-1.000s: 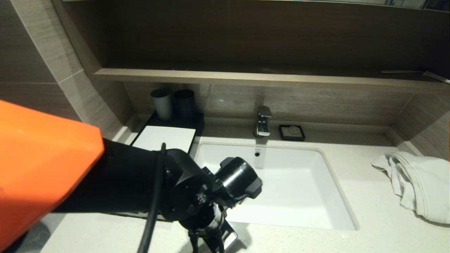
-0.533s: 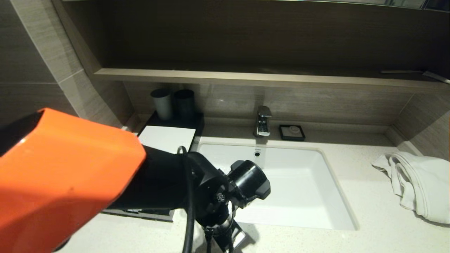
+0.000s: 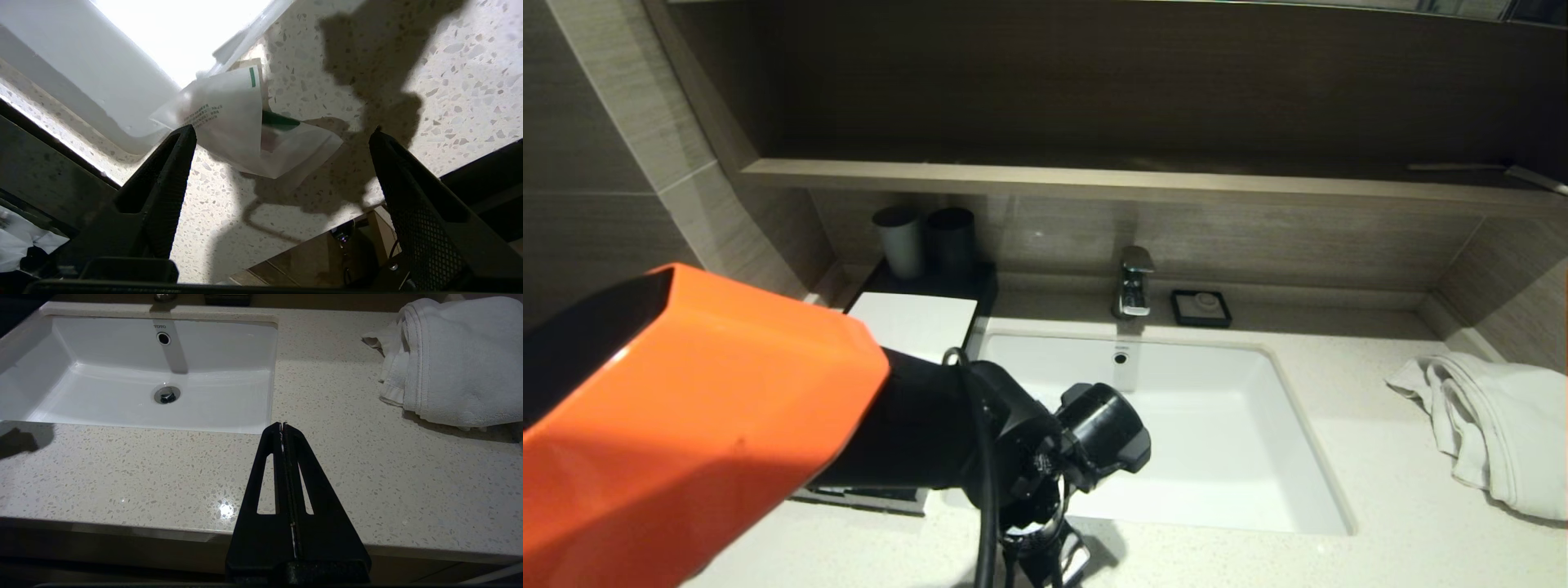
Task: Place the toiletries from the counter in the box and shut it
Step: Pick up the bathroom toiletry
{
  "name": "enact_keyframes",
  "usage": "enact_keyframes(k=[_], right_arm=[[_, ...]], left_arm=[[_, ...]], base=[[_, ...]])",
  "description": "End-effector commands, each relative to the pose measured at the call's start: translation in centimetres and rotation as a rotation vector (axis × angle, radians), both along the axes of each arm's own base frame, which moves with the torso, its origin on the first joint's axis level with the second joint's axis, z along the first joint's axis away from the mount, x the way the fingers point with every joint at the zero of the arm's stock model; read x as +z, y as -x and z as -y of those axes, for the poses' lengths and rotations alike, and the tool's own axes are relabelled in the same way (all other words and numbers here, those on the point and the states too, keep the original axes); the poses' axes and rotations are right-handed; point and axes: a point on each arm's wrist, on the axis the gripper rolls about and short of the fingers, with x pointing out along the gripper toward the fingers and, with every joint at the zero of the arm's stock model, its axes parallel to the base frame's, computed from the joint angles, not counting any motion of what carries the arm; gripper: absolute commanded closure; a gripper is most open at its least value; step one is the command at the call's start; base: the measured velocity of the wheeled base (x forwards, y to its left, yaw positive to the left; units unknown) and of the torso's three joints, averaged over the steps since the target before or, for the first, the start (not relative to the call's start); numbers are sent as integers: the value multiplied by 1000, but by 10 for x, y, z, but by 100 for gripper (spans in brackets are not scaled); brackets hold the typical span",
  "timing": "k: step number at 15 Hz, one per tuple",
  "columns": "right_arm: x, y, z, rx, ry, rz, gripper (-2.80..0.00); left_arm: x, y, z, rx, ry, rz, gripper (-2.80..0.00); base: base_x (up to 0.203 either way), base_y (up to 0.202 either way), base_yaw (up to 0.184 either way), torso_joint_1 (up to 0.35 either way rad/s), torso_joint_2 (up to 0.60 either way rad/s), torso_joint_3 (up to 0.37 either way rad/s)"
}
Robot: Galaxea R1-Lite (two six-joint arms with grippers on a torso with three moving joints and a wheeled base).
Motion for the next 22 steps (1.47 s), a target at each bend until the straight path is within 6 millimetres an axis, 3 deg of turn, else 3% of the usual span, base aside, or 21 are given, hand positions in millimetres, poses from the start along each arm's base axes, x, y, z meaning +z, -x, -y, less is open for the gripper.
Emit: enact_keyframes(k=[1, 22], right_arm=[[0, 0, 0, 0, 0, 0, 0], [0, 0, 0, 0, 0, 0, 0]], left_arm=[[-1, 1, -1, 1, -14, -8, -280], [-11, -1, 0, 7, -53, -28, -280]], base=[[0, 0, 0, 0, 0, 0], [0, 0, 0, 0, 0, 0]])
